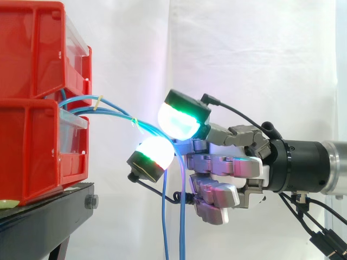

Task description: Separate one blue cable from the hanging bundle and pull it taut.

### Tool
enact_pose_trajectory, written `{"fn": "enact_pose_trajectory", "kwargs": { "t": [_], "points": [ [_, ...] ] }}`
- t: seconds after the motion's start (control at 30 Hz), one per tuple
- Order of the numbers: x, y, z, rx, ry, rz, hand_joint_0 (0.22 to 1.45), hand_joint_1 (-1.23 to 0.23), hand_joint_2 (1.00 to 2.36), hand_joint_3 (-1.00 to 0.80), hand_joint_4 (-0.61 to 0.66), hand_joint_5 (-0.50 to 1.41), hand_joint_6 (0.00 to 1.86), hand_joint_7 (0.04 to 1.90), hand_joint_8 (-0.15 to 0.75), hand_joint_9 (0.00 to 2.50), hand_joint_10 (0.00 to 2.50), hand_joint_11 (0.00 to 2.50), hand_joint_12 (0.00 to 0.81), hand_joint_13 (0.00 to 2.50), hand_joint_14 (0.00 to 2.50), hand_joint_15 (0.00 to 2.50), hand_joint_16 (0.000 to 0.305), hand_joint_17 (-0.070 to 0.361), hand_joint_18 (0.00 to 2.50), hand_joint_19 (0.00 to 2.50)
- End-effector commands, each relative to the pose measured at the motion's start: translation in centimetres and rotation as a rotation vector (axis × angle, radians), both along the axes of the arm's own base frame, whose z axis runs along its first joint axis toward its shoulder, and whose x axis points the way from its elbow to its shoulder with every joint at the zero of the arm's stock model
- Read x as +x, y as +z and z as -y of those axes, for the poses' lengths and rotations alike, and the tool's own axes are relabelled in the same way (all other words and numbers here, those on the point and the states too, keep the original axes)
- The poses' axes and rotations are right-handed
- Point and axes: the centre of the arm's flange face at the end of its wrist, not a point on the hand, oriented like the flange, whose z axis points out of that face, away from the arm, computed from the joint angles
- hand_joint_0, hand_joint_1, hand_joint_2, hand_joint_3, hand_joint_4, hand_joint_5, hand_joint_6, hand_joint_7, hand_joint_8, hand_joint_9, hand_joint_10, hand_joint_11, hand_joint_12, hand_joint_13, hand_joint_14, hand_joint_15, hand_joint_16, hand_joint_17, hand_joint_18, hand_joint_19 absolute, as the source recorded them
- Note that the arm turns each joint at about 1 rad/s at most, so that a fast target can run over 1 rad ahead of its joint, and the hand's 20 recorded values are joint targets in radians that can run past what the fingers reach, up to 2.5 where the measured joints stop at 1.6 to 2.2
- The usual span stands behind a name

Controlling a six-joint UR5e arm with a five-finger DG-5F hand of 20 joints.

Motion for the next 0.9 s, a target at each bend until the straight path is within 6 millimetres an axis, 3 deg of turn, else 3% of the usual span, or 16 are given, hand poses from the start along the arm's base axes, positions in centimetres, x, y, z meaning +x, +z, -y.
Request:
{"fn": "enact_pose_trajectory", "kwargs": {
  "t": [0.0, 0.6, 0.87],
  "points": [
    [0.06, 0.09, -0.19, 0.000, 0.002, 0.002, 0.70, -0.58, 1.01, -0.36, 0.06, 0.15, 0.50, 1.28, -0.003, 2.05, 0.01, 0.20, 0.242, 1.62, 0.01, 0.26, 0.068, 0.152, 2.07, 0.27],
    [0.14, 0.01, -0.31, -0.026, -0.020, 0.007, 0.69, -0.74, 1.02, -0.20, 0.06, 0.15, 0.50, 1.28, 0.060, 2.01, 0.01, 0.22, 0.241, 1.64, 0.01, 0.27, 0.070, 0.157, 2.06, 0.30],
    [0.26, 0.03, 0.16, -0.165, -0.110, 0.014, 0.69, -0.74, 1.02, -0.20, 0.06, 0.14, 0.50, 1.29, 0.062, 2.01, 0.01, 0.23, 0.239, 1.64, 0.01, 0.29, 0.069, 0.156, 2.04, 0.31]
  ]
}}
